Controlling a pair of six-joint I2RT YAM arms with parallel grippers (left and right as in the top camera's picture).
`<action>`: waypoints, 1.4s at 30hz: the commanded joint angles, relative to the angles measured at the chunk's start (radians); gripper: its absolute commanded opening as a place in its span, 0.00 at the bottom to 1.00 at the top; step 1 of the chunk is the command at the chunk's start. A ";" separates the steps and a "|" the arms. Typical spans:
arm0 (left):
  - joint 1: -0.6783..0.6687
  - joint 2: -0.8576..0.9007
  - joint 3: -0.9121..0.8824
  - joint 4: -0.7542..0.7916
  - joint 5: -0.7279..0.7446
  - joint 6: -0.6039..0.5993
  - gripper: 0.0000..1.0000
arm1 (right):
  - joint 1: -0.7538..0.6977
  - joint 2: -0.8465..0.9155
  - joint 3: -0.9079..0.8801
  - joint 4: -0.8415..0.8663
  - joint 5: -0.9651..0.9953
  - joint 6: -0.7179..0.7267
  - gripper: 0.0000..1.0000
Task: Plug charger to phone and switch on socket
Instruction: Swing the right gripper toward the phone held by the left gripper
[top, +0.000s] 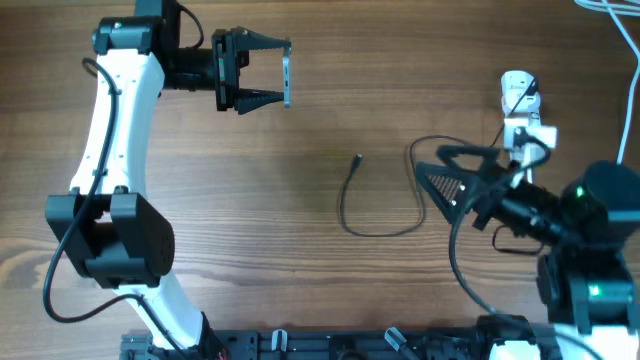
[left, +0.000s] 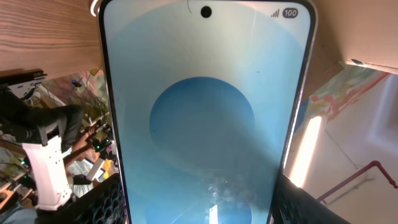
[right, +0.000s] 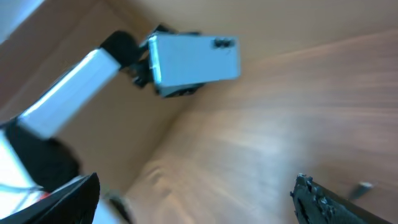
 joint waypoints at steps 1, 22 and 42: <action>0.000 -0.031 0.021 0.000 0.004 -0.002 0.59 | 0.034 0.032 0.017 0.050 -0.163 0.063 0.99; -0.055 -0.031 0.021 0.091 -0.092 -0.143 0.60 | 0.791 0.695 1.056 -0.906 1.030 -0.050 0.99; -0.142 -0.031 0.021 0.233 -0.155 -0.261 0.59 | 0.837 0.938 1.131 -0.752 1.366 0.103 0.91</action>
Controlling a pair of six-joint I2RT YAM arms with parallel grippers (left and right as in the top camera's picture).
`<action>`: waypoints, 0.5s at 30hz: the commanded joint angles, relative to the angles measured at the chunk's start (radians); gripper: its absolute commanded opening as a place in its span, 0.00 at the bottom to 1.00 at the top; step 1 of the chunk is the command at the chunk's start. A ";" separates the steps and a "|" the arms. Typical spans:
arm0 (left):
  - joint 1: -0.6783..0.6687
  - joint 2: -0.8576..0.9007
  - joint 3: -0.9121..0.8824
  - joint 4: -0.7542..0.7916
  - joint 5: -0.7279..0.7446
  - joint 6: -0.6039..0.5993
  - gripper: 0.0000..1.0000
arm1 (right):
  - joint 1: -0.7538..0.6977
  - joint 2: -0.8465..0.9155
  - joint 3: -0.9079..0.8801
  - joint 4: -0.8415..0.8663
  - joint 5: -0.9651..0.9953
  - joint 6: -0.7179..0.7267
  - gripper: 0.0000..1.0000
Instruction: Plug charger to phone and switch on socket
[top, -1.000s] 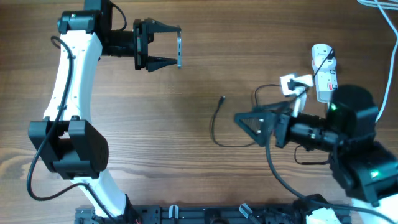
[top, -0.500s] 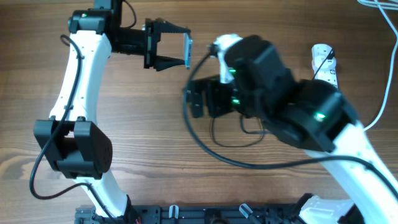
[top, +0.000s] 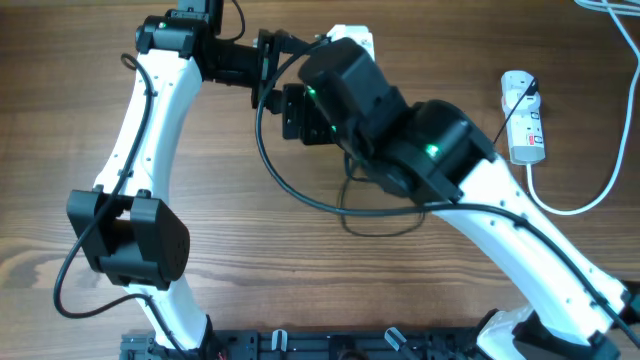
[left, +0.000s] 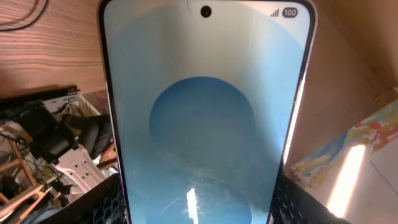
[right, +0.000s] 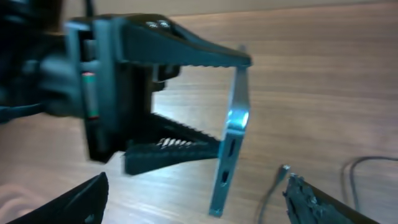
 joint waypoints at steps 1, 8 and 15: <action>-0.004 -0.031 0.021 0.005 0.020 -0.011 0.58 | -0.001 0.047 0.022 0.011 0.085 0.021 0.91; -0.005 -0.031 0.021 0.005 0.024 -0.010 0.58 | -0.001 0.063 0.022 0.057 0.126 -0.004 0.66; -0.005 -0.031 0.021 0.005 0.043 -0.009 0.58 | -0.010 0.068 0.021 0.065 0.152 -0.005 0.58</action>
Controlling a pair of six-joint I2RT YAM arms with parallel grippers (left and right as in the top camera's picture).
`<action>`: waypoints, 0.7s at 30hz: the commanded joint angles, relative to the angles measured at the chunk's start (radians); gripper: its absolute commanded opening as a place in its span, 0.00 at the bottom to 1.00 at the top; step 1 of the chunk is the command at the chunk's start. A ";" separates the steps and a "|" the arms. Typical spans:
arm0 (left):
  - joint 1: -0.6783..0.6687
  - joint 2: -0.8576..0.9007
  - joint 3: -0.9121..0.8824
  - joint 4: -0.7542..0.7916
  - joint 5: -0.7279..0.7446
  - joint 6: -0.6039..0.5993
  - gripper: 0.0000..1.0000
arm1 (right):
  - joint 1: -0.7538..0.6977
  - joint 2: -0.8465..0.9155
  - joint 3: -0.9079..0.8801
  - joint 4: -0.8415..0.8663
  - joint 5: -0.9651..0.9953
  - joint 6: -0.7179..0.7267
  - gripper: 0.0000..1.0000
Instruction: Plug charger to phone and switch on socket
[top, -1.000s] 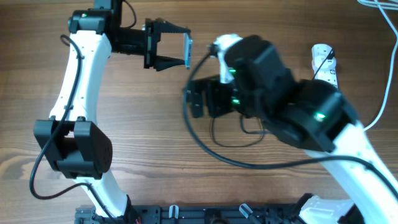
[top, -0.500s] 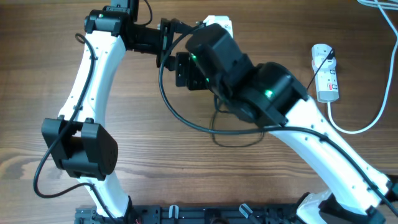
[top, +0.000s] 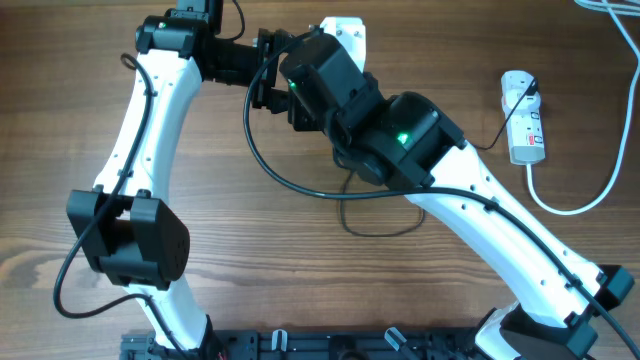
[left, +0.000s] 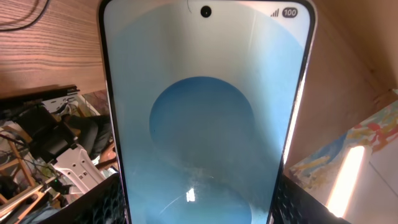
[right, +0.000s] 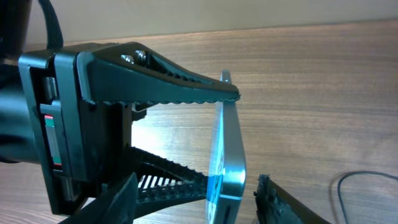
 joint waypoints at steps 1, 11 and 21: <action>-0.005 -0.031 0.021 0.003 0.043 -0.003 0.58 | -0.010 0.014 0.021 0.005 0.045 -0.003 0.55; -0.007 -0.031 0.021 0.003 0.077 0.002 0.58 | -0.011 0.039 0.019 0.010 0.049 -0.003 0.48; -0.015 -0.031 0.021 0.028 0.075 0.002 0.59 | -0.016 0.050 0.020 0.020 0.048 -0.003 0.46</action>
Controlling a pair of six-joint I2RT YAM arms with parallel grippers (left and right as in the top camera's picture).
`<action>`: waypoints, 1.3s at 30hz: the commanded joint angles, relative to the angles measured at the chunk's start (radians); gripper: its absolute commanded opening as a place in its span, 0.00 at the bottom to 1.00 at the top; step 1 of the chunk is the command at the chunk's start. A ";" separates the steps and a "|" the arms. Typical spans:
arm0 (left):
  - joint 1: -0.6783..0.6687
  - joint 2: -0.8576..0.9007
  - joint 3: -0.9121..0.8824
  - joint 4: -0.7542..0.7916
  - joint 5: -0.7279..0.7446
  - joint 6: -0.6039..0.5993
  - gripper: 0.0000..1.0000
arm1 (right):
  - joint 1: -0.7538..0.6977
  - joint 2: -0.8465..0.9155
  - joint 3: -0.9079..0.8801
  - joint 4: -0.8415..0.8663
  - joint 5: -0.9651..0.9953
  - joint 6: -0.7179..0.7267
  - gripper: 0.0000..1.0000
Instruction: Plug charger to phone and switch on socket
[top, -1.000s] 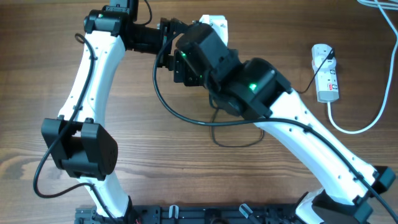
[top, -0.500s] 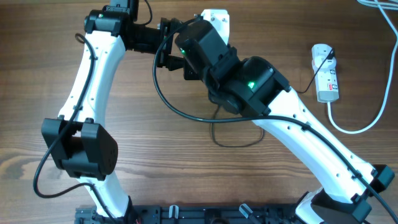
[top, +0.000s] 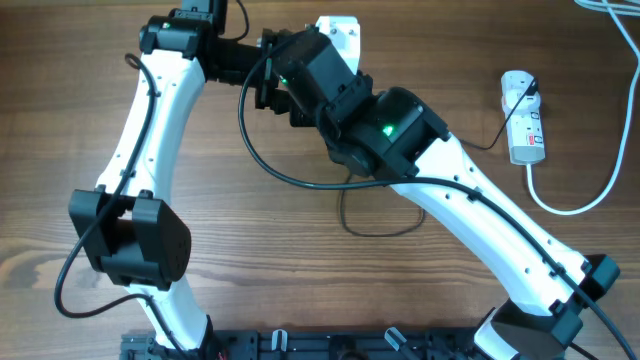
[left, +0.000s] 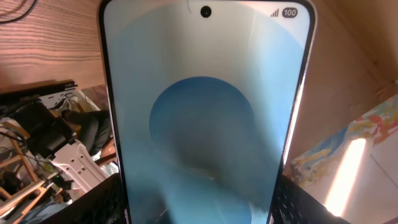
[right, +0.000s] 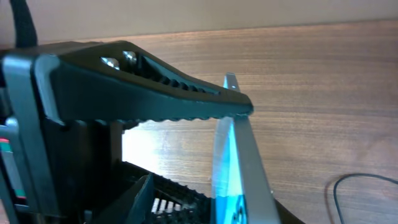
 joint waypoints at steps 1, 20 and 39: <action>-0.002 -0.031 0.021 0.023 0.049 0.002 0.59 | -0.011 0.009 0.021 0.003 0.023 0.000 0.46; -0.002 -0.031 0.021 0.050 0.027 0.001 0.58 | -0.024 -0.028 0.022 -0.018 0.023 0.001 0.41; -0.003 -0.031 0.021 0.064 0.017 0.001 0.59 | -0.024 -0.044 0.022 -0.005 0.014 0.001 0.29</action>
